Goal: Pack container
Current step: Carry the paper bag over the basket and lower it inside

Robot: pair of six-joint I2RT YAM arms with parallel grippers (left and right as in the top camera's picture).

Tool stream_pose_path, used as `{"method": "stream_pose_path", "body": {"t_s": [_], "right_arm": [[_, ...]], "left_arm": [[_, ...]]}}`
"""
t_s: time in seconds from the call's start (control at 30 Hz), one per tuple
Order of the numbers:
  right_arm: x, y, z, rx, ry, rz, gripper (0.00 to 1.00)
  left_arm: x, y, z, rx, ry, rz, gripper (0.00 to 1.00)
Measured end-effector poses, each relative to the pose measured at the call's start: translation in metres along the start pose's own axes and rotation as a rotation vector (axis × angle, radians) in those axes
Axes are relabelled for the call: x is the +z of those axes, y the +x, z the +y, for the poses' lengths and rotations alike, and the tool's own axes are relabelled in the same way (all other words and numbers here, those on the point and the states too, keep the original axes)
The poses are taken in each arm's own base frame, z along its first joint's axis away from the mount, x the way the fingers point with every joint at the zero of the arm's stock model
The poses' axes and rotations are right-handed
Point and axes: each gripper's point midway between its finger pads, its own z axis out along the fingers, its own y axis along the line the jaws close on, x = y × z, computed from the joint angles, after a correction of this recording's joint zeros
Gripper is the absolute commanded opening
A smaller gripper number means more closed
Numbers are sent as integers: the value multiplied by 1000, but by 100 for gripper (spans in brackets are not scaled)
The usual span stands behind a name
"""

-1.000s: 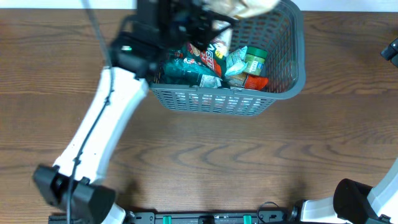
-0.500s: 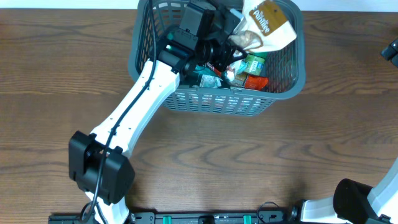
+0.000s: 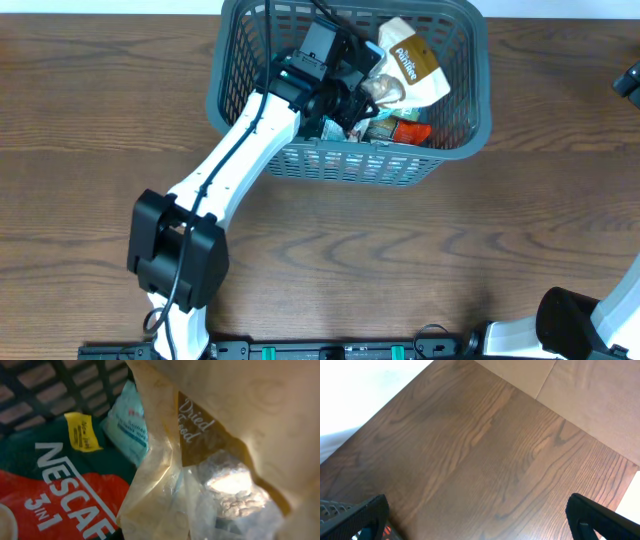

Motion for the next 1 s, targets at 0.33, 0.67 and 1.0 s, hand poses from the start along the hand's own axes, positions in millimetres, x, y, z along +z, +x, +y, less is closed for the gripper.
{"method": "stream_pose_path", "body": {"t_s": [0.33, 0.67, 1.0], "right_arm": [[0, 0, 0, 0, 0, 0, 99], [0, 0, 0, 0, 0, 0, 99], [0, 0, 0, 0, 0, 0, 99]], "left_arm": [[1, -1, 1, 8, -6, -2, 80], [-16, -19, -3, 8, -14, -67, 99], [-173, -82, -8, 20, -205, -340, 99]]}}
